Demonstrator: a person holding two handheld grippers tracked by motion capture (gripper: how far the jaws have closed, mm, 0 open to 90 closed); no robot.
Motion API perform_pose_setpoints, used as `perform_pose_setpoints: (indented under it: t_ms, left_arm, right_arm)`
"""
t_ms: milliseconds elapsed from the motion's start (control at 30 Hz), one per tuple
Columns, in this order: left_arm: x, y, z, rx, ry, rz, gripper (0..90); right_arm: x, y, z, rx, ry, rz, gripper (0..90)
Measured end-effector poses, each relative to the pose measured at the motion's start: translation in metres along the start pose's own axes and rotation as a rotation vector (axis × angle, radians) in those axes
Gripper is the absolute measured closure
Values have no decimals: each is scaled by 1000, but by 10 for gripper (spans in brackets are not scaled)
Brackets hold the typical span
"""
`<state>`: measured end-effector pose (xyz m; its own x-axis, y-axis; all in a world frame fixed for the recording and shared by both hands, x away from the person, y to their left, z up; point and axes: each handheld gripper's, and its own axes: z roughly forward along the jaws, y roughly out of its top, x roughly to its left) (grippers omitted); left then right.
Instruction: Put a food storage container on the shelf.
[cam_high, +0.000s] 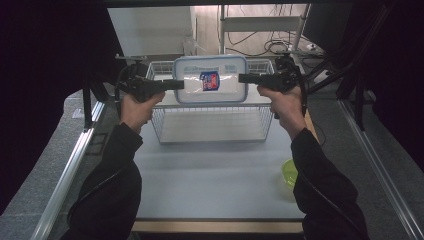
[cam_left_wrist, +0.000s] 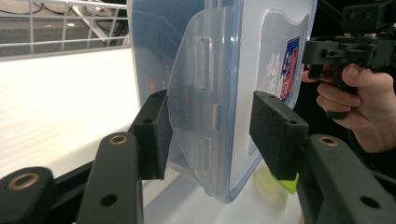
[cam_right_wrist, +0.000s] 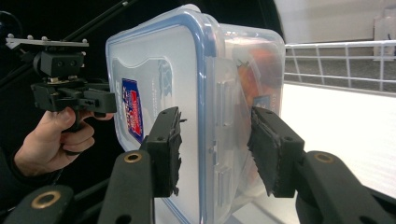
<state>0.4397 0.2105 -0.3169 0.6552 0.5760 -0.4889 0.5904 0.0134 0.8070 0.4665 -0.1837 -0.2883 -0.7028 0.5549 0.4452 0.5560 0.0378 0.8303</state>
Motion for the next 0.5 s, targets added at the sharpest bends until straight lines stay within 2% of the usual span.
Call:
perform_pose_setpoints:
  t_ms: [267,500]
  left_arm:
    - [10,-3,9,12,7,-34,493]
    - [9,-4,11,11,24,-15,489]
  right_arm:
    - [-13,-1,9,4,-19,12,536]
    - [-18,-4,12,15,-17,27,529]
